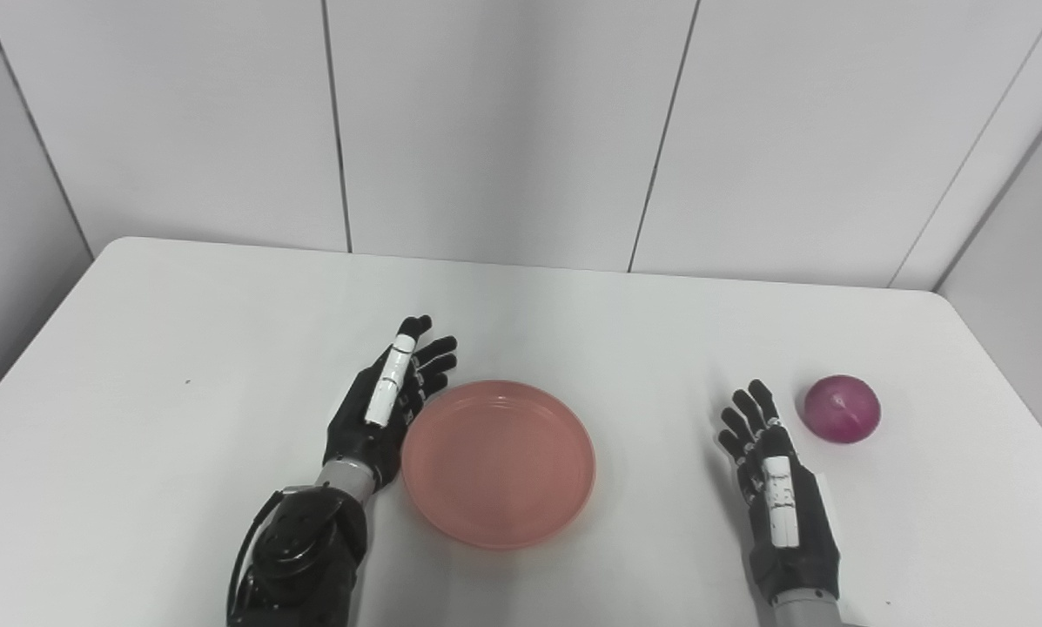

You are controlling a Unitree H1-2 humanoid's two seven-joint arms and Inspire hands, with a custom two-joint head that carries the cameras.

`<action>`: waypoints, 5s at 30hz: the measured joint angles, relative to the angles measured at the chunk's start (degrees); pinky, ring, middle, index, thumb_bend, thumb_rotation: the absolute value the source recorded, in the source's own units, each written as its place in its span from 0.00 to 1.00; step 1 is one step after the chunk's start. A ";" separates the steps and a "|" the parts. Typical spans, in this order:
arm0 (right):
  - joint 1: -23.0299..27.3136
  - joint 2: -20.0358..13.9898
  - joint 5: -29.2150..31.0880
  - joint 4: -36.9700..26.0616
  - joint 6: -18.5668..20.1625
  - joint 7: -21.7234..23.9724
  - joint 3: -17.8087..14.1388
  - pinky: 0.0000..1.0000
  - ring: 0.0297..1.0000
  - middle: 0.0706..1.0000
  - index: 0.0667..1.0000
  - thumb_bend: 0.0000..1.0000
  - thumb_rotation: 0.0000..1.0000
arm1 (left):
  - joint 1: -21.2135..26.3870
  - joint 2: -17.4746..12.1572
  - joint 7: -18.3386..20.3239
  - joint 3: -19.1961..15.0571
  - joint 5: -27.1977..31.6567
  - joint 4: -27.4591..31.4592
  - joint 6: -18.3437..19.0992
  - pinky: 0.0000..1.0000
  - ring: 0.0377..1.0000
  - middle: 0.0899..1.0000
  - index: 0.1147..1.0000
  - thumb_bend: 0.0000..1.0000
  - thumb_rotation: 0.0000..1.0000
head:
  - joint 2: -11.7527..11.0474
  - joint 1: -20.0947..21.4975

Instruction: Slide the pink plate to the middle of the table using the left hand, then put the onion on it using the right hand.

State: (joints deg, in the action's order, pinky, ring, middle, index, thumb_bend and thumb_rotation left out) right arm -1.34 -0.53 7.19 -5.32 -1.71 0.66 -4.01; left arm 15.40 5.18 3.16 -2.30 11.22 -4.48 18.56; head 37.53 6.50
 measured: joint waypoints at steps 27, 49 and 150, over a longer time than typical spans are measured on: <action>0.67 2.25 -1.45 0.47 0.02 -0.84 1.37 0.95 0.94 0.95 0.97 0.83 0.85 | 0.81 -4.97 3.67 -3.88 3.60 -3.56 -3.69 0.81 0.79 0.76 0.86 0.69 0.79 | -1.05 7.74; 2.18 -1.58 -3.24 -13.06 10.98 -2.95 -1.92 0.83 0.89 0.91 0.91 0.83 0.74 | 1.51 -6.09 6.16 -3.75 4.82 -6.45 -6.65 0.85 0.81 0.79 0.90 0.66 0.81 | -5.80 14.94; 26.95 -37.00 -61.44 2.29 28.57 45.56 11.24 0.56 0.77 0.87 0.83 1.00 0.19 | 2.62 -6.73 7.88 -3.58 6.13 -10.28 -11.51 0.82 0.77 0.76 0.87 0.70 0.78 | -7.21 15.30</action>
State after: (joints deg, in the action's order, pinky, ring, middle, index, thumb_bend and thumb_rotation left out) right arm 25.61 -37.54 -54.25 -3.03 26.86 46.22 7.22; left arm 18.02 -1.55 11.04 -5.88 17.34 -14.76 7.05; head 30.32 21.80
